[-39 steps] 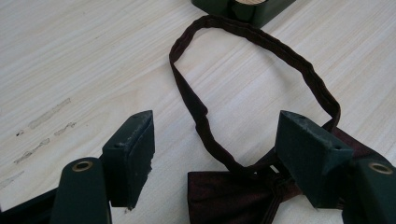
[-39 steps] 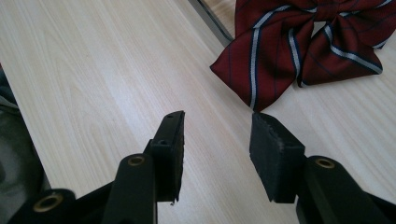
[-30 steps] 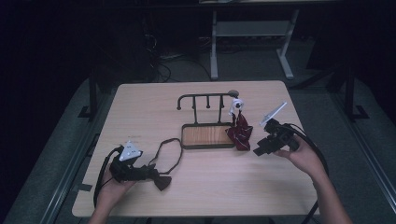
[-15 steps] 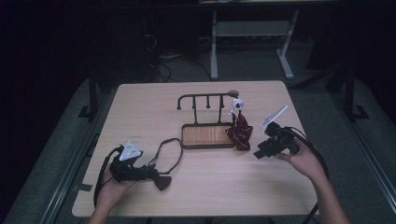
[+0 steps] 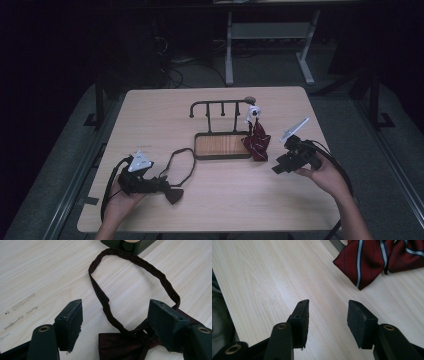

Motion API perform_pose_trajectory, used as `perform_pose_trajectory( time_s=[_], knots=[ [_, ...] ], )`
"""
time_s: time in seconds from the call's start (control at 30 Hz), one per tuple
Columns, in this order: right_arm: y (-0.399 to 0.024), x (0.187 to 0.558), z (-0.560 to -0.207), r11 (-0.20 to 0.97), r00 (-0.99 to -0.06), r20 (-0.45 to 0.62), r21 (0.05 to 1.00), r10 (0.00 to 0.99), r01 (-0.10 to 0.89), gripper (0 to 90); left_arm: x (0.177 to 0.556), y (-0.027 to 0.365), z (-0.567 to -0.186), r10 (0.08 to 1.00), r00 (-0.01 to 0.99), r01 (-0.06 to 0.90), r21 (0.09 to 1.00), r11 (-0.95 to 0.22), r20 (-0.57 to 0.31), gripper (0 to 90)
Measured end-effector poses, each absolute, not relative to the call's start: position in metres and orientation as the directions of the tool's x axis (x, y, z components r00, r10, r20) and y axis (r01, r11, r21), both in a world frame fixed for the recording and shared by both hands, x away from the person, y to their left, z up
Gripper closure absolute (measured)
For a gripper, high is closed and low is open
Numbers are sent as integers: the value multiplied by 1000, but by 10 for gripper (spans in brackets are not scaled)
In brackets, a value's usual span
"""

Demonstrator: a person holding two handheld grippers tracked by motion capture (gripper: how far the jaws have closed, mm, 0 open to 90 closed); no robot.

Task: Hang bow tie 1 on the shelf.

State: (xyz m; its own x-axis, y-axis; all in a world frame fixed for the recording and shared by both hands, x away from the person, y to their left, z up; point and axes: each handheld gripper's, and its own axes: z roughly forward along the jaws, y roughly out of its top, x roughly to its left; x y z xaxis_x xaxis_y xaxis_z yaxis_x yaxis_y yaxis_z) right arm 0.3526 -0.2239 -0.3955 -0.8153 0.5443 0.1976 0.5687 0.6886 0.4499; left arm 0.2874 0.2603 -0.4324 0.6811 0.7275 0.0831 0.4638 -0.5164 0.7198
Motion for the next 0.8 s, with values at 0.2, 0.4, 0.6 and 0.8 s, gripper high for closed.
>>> perform_pose_trajectory(
  time_s=[0.2, 0.4, 0.6, 0.8],
  knots=[
    [-225, 346, -398, 684, -815, 200, 458, 543, 568, 507, 288, 259, -432, 718, 690, 460, 711, -531, 89, 288],
    [-226, 342, -405, 684, -813, 202, 454, 546, 571, 494, 289, 256, -431, 713, 695, 455, 709, -539, 96, 287],
    [-228, 339, -411, 682, -816, 200, 462, 543, 567, 490, 288, 255, -428, 708, 699, 449, 710, -543, 100, 288],
    [-231, 334, -415, 676, -816, 204, 471, 541, 567, 485, 290, 250, -424, 695, 711, 440, 706, -555, 103, 291]
  ],
)
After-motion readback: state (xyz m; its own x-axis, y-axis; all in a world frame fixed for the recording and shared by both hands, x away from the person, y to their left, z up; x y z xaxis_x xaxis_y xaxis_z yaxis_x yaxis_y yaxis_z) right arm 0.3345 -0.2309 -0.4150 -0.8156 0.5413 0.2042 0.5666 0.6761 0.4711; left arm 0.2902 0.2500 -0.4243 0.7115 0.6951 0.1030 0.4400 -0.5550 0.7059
